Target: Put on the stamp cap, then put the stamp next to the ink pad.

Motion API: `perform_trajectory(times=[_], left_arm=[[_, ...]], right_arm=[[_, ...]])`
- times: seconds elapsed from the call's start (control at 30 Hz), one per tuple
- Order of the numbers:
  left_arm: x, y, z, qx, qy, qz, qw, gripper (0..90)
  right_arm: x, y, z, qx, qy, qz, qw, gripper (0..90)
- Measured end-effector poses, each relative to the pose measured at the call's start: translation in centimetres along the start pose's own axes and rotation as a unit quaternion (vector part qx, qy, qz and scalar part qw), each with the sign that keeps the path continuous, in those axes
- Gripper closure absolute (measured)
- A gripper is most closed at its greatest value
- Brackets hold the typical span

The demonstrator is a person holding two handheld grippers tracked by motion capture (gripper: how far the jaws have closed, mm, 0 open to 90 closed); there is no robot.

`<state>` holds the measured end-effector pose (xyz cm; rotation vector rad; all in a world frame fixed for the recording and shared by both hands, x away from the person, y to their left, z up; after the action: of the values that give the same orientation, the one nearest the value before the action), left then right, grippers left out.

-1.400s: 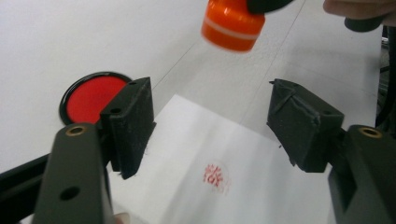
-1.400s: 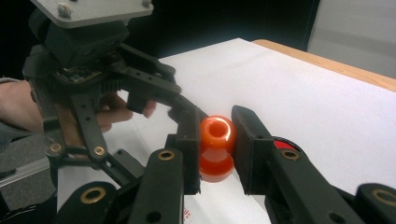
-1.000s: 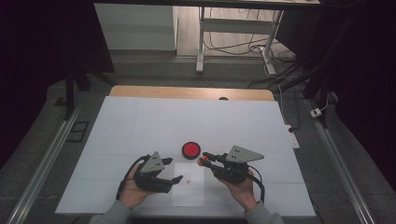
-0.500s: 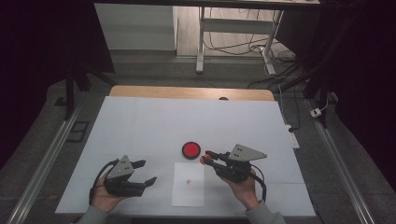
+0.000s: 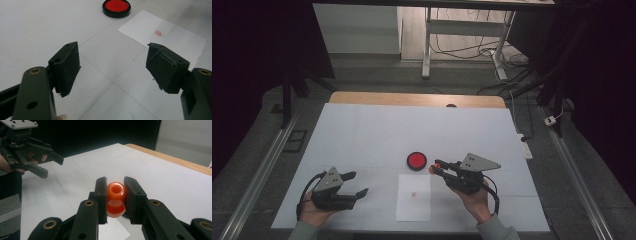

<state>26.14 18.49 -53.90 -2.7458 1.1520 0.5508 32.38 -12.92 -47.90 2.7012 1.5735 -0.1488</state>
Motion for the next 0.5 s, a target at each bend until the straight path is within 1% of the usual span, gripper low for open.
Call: perform_trajectory(times=[0.13,0.27,0.37,0.5], left_arm=[[0.1,0.1,-0.1,0.002,0.001,-0.001,1.0,27.0],[0.3,0.3,0.1,0.006,-0.005,0.003,1.0,26.9],[0.3,0.3,0.1,0.006,-0.006,0.006,0.9999,26.9],[0.2,0.1,0.2,0.004,-0.005,0.007,1.0,26.9]], right_arm=[[0.0,0.0,0.0,0.0,0.0,0.0,1.0,73.6],[0.1,0.2,-0.1,-0.001,0.0,0.003,1.0,73.6],[0.4,0.6,-0.3,0.0,0.001,0.007,1.0,73.6],[1.0,1.4,-0.4,0.006,0.005,0.013,0.9999,73.6]])
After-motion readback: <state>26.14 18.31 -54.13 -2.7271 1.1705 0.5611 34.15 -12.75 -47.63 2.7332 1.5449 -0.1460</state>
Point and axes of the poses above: each handheld gripper's, and its own axes: x roughly forward along the jaws, z roughly out of its underside, y roughly to its right, the point moved 6 cm from there along x, roughly forward along the jaws, and after that the axes turned 13 degrees about y, right-handed, at the moved point
